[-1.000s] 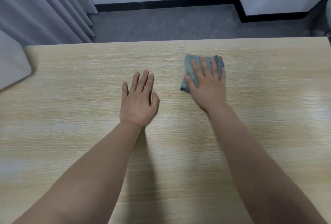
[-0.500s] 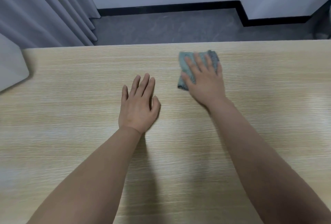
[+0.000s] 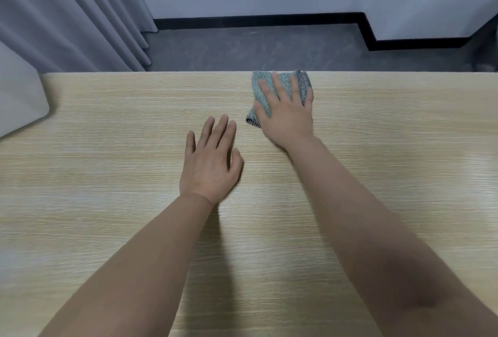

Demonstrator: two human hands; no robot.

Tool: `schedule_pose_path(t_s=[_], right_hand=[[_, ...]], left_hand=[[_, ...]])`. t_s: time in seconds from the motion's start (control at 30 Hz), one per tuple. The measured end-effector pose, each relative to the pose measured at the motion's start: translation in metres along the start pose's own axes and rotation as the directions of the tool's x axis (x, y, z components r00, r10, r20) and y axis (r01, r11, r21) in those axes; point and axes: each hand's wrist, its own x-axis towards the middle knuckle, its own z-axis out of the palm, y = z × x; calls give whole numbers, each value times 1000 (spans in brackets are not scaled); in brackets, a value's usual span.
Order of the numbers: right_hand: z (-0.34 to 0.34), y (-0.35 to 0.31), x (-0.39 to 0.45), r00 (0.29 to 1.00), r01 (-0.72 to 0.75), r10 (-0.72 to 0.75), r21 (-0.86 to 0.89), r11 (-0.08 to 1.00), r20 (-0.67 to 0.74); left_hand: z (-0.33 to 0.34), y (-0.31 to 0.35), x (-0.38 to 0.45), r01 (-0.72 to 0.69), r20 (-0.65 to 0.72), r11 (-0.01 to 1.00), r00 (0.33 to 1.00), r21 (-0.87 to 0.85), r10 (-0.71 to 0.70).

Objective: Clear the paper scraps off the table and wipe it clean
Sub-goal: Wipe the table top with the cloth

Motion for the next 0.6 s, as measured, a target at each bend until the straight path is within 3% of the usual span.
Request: schedule_pose_path(t_s=[0.13, 0.3, 0.43, 0.6], right_hand=[[-5, 27, 5, 1000, 1, -1, -15, 1000, 12], [-13, 68, 6, 976, -217, 217, 11, 976, -21], [-11, 57, 7, 941, -337, 338, 17, 941, -31], [-2, 1, 4, 989, -145, 145, -1, 989, -5]], left_hand=[[0, 0, 0, -1, -7, 1000, 1000, -11, 1], [1, -2, -1, -4, -12, 1000, 1000, -25, 3], [1, -2, 0, -7, -5, 1000, 1000, -14, 7], [2, -2, 1, -11, 3, 1000, 1000, 7, 11]])
